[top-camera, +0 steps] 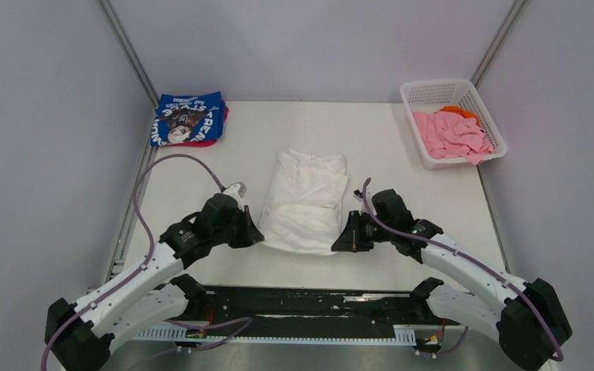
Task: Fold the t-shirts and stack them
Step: Fold the long partially folded tshirt into a neat square
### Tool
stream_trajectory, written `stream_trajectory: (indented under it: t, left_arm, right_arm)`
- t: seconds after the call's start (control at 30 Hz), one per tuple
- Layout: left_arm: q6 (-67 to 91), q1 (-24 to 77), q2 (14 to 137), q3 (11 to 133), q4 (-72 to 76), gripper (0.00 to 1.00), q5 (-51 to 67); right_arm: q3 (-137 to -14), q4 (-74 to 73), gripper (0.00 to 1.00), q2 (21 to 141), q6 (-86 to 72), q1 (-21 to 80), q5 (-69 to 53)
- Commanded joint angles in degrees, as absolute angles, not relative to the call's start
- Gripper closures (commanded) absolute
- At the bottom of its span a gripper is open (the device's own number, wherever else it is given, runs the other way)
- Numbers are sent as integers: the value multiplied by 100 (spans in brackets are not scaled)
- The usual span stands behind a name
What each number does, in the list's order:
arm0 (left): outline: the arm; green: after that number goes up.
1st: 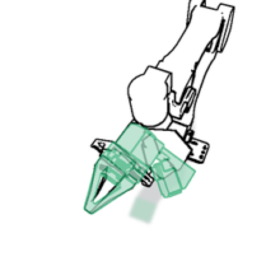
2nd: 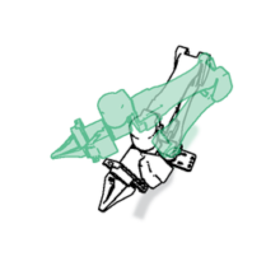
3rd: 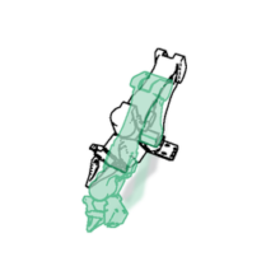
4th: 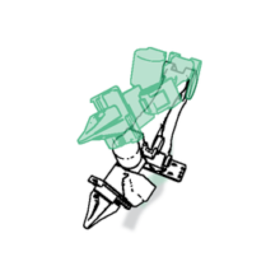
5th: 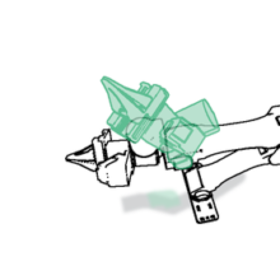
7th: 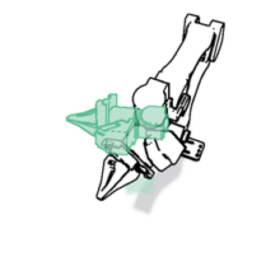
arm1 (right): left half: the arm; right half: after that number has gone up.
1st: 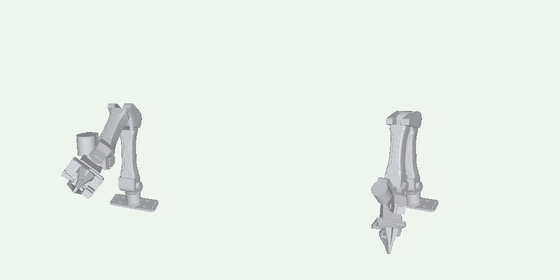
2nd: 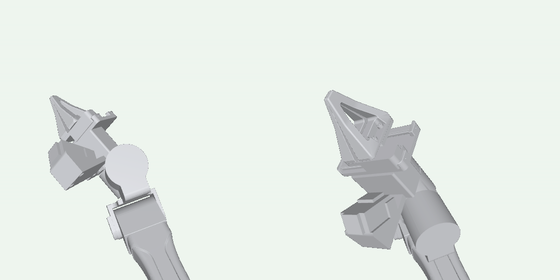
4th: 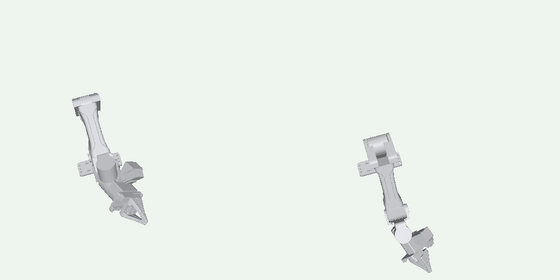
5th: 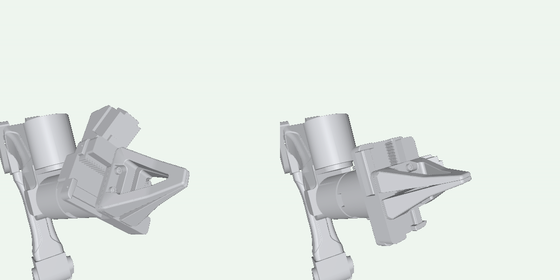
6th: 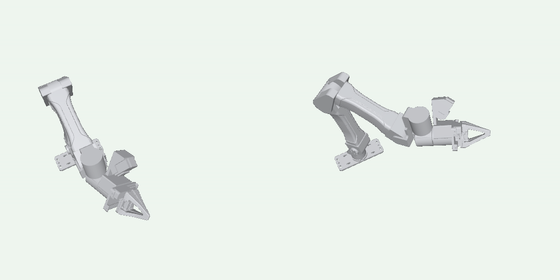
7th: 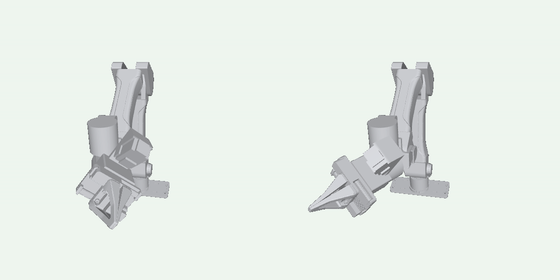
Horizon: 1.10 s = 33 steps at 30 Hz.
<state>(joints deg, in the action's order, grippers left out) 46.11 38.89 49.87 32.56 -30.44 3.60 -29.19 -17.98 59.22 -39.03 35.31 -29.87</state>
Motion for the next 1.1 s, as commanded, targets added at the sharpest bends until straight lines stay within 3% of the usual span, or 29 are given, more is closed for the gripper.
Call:
stream_trajectory:
  t: [0.0,0.3,0.6,1.07]
  left_arm:
    - [4480,3902,4279,3778,-3375,100,376]
    - [4237,3844,4928,4642,-2906,100,-1589]
    - [3702,2946,6650,5568,-1657,100,-1253]
    - [3120,2302,9085,7159,-1270,100,-1089]
  right_arm:
    - [-3365,-2132,100,5305,-3621,3498,-2754]
    - [-4503,-2121,100,5828,-3301,2534,-2289]
    - [-5492,-2061,100,7053,-3184,1886,-2247]
    - [-6539,-1701,100,8685,-2970,1295,-1710]
